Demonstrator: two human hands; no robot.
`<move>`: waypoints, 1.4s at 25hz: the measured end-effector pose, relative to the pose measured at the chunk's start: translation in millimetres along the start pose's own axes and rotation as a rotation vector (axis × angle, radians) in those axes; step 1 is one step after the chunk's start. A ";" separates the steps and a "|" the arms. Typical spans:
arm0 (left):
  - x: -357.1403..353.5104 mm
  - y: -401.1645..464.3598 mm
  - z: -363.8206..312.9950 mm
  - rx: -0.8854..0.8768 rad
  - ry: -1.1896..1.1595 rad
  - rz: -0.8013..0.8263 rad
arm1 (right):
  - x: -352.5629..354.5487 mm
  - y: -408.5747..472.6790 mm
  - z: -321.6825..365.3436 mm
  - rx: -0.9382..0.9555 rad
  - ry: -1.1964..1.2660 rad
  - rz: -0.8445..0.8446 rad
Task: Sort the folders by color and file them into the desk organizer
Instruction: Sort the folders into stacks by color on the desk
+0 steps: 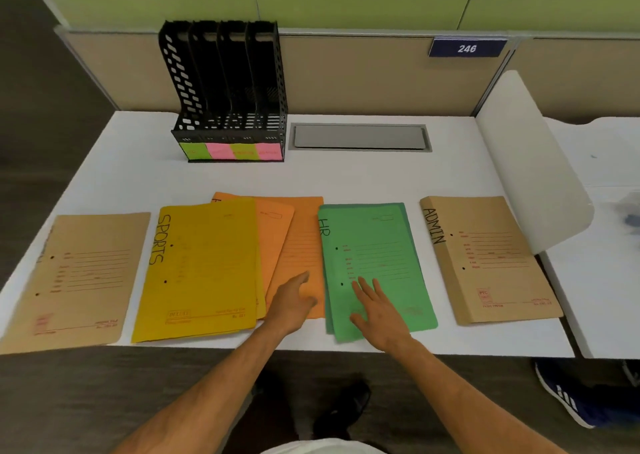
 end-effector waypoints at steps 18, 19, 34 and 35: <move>253.5 -7.7 249.8 -0.045 0.121 -0.125 | -183.6 96.3 326.7 0.291 0.026 0.074; 266.9 -7.9 265.7 -0.043 0.121 -0.134 | -194.6 101.6 341.2 0.288 0.020 0.079; 390.1 -45.5 477.5 0.413 0.359 -0.252 | -317.9 139.5 432.1 0.214 0.060 0.326; 390.3 -47.7 484.1 0.443 0.343 -0.242 | -322.9 139.7 433.2 0.246 0.009 0.348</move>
Point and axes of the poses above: each hand's wrist, its own y-axis towards the middle knuckle, its own x-axis out of the back of the hand, z = x × y, the point moved 8 cm from there along y, towards the middle knuckle, and after that the axes turned 11 degrees about y, right-handed, at the moved point
